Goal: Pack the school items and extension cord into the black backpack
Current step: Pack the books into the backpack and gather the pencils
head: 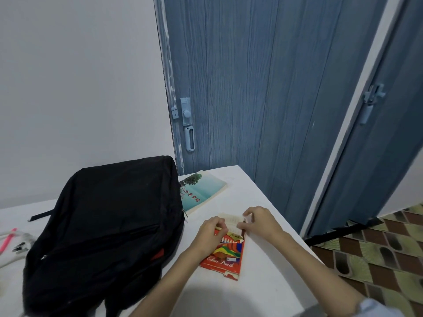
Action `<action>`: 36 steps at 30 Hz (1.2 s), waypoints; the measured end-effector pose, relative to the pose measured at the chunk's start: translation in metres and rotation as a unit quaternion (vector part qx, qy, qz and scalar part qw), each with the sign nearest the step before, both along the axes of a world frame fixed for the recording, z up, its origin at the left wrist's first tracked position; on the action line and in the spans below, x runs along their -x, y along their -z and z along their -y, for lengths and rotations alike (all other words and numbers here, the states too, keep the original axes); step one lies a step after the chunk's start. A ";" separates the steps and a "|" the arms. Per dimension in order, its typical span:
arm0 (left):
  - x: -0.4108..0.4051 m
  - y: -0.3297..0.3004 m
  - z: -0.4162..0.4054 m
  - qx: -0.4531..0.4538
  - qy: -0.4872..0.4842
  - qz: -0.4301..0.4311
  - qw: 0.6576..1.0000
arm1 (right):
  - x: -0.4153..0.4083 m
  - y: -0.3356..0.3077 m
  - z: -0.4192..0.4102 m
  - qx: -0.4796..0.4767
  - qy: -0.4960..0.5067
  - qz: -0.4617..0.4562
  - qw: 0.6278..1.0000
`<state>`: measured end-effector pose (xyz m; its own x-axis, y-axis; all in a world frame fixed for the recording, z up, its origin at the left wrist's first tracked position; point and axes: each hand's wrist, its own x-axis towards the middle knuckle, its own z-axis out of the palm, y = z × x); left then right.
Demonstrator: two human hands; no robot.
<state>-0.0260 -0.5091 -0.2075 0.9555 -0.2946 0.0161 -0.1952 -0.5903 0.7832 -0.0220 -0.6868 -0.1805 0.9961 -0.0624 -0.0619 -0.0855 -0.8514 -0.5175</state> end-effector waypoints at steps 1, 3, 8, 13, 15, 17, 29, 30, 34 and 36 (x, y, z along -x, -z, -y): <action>0.001 0.001 0.000 0.002 -0.001 -0.004 1.000 | -0.002 0.001 -0.003 -0.016 0.007 -0.010 1.000; 0.002 0.000 0.000 0.003 -0.008 -0.002 1.000 | -0.005 -0.001 -0.006 -0.048 0.018 -0.027 0.998; 0.002 -0.001 -0.002 -0.022 0.025 -0.001 0.999 | -0.009 -0.002 -0.002 -0.102 0.059 -0.026 0.993; 0.001 0.000 0.001 -0.085 0.040 0.024 0.995 | -0.008 0.003 -0.001 -0.127 0.073 -0.015 0.989; 0.000 -0.002 0.002 -0.064 0.044 0.019 0.997 | -0.006 0.004 -0.001 -0.137 0.075 -0.008 0.988; -0.003 -0.003 0.000 -0.025 0.045 0.004 0.999 | -0.005 0.005 -0.001 -0.160 0.079 0.006 0.984; 0.001 0.004 0.005 -0.117 0.061 0.076 0.988 | 0.011 0.000 0.007 -0.123 -0.021 0.013 0.992; 0.002 0.004 0.005 -0.123 0.063 0.078 0.987 | 0.013 0.000 0.009 -0.119 -0.023 0.012 0.993; 0.004 0.000 0.006 -0.111 0.055 0.054 0.991 | 0.013 0.000 0.011 -0.115 0.018 -0.011 0.993; 0.005 -0.006 0.002 -0.068 0.059 0.030 0.995 | 0.012 -0.002 0.005 -0.104 0.020 -0.032 0.994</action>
